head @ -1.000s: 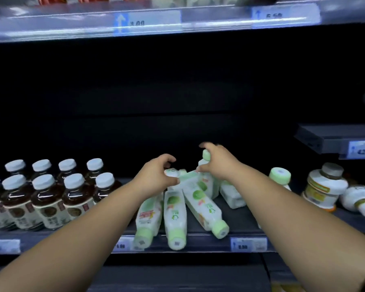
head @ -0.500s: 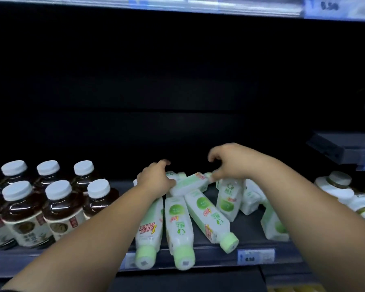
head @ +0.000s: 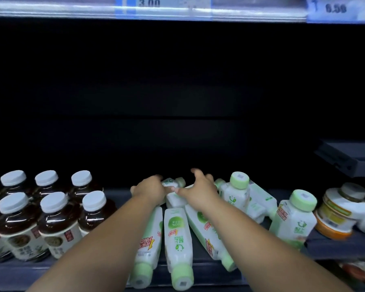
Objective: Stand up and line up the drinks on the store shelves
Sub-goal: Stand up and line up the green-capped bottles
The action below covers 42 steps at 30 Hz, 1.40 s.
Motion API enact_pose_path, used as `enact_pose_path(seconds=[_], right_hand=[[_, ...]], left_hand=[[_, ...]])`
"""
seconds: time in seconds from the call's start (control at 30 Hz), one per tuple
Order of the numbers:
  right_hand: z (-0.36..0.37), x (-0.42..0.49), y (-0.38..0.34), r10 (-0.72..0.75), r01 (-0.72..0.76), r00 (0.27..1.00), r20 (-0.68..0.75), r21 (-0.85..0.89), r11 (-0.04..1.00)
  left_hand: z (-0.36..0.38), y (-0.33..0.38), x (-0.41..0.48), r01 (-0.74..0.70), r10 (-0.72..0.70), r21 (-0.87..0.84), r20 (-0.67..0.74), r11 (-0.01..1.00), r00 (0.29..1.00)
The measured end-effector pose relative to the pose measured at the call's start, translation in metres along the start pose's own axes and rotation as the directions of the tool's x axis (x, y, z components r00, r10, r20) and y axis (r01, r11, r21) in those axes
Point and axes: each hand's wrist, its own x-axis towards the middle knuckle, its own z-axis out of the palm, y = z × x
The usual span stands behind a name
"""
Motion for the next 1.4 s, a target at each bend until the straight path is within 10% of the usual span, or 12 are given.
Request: enact_pose_path(seconds=[0.67, 0.9, 1.23, 1.4], right_hand=[[0.016, 0.027, -0.016, 0.33, -0.329, 0.944, -0.016, -0.133, 0.935], [0.018, 0.039, -0.012, 0.327, -0.322, 0.945, 0.003, -0.157, 0.934], [0.017, 0.044, -0.022, 0.277, -0.282, 0.959, -0.056, -0.207, 0.937], [0.017, 0.048, -0.032, 0.213, -0.162, 0.966, 0.148, -0.293, 0.942]], left_hand=[[-0.004, 0.004, -0.009, 0.075, -0.073, 0.034, -0.042, 0.997, 0.996], [-0.009, -0.005, -0.016, -0.041, -0.085, -0.274, -0.431, 0.961, 0.898], [-0.006, -0.004, -0.027, -0.082, -0.189, -0.596, -0.377, 0.799, 0.907], [-0.01, -0.006, -0.032, -0.05, -0.195, -0.59, -0.344, 0.806, 0.919]])
